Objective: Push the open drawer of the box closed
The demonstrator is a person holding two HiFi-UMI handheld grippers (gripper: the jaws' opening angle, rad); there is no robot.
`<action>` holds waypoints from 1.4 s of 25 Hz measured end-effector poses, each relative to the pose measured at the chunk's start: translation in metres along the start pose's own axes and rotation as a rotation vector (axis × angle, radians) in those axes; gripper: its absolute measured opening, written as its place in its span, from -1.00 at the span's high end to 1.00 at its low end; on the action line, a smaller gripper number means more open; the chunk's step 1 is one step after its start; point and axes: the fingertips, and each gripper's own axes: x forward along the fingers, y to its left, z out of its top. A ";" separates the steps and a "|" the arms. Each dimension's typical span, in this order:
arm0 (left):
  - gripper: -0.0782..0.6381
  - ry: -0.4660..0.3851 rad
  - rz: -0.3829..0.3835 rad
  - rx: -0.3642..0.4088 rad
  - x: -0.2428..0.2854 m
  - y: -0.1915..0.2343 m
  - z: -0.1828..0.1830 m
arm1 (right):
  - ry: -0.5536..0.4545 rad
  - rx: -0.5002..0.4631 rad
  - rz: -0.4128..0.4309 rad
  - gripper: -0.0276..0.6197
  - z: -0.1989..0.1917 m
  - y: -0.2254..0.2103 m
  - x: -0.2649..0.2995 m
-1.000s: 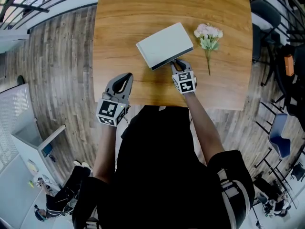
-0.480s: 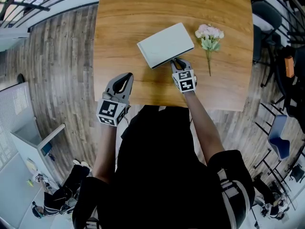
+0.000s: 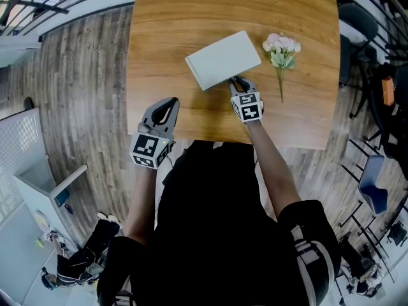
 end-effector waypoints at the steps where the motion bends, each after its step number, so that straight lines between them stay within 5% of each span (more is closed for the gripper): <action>1: 0.71 0.000 0.002 -0.003 -0.001 0.000 0.000 | 0.000 -0.001 0.000 0.66 0.001 0.000 0.000; 25: 0.71 -0.049 -0.039 0.029 -0.013 -0.010 0.012 | -0.009 -0.042 -0.036 0.57 0.001 0.003 -0.024; 35: 0.71 -0.099 -0.076 0.063 -0.032 -0.018 0.025 | -0.057 -0.055 -0.101 0.86 0.008 0.013 -0.074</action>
